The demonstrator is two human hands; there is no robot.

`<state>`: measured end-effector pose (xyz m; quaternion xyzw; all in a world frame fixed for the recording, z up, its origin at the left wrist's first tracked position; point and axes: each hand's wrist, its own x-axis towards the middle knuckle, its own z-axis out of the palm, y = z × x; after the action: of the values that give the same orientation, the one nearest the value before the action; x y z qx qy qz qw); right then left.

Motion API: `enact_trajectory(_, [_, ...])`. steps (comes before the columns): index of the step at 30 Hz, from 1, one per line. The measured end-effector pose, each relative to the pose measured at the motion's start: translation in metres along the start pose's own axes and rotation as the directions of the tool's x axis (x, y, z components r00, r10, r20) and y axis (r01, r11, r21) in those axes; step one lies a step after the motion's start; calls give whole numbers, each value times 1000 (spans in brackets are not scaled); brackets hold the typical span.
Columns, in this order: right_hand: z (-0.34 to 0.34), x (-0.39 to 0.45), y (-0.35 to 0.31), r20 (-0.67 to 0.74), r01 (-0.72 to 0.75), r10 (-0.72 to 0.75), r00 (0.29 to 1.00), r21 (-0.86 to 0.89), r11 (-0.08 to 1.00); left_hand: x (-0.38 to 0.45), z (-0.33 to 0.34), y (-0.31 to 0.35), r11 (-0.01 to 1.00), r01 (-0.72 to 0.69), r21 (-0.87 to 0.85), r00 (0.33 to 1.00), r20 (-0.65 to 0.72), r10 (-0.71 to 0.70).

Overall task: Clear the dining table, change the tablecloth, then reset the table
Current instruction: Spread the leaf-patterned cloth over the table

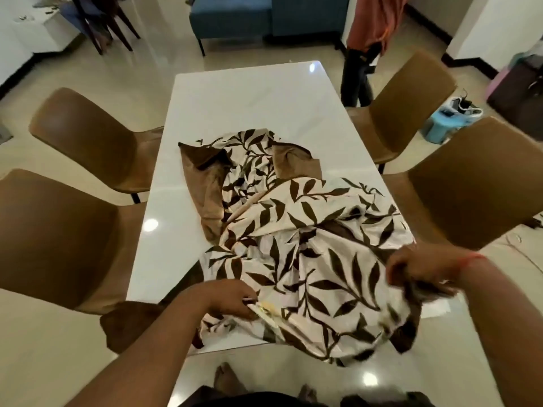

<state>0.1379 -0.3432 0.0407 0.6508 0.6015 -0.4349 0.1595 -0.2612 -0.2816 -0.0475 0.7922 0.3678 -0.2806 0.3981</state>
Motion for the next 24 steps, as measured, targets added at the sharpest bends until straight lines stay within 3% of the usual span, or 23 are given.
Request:
enact_trajectory(2, [33,24,0,186,-26,36,982,-54,998,8,5,0,997,28,-78,999,31,-26])
enact_trajectory(4, [56,42,0,194,-57,45,980,60,997,17,7,-2,973,57,-226,998,20,-54])
enact_trajectory(5, [61,51,1,112,-54,39,993,129,990,22,7,-2,947,65,-315,996,-30,-79])
enact_trajectory(7, [66,70,-1,-224,-9,46,973,164,986,34,7,-1,890,40,-454,954,-249,-169])
enact_trajectory(8, [64,78,-7,-404,12,69,912,195,981,41,6,-3,893,19,-450,882,-412,-227])
enact_trajectory(10, [53,96,-19,-623,65,123,772,271,960,52,0,-7,942,19,-336,656,-707,-265])
enact_trajectory(12, [33,117,-30,-677,72,148,721,286,955,60,-9,-15,961,45,-272,467,-845,-261])
enact_trajectory(13, [23,129,-34,-664,45,162,730,282,958,64,-16,-19,963,58,-262,423,-868,-262])
enact_trajectory(18, [-38,219,-50,-412,-162,275,869,288,944,89,-64,-59,932,114,-343,444,-822,-357])
enact_trajectory(21, [-68,280,-58,-398,-192,278,874,244,951,121,-111,-97,905,179,-385,473,-773,-423])
enact_trajectory(24, [-105,331,-71,-458,-153,259,850,256,954,162,-169,-132,884,337,-323,579,-669,-465])
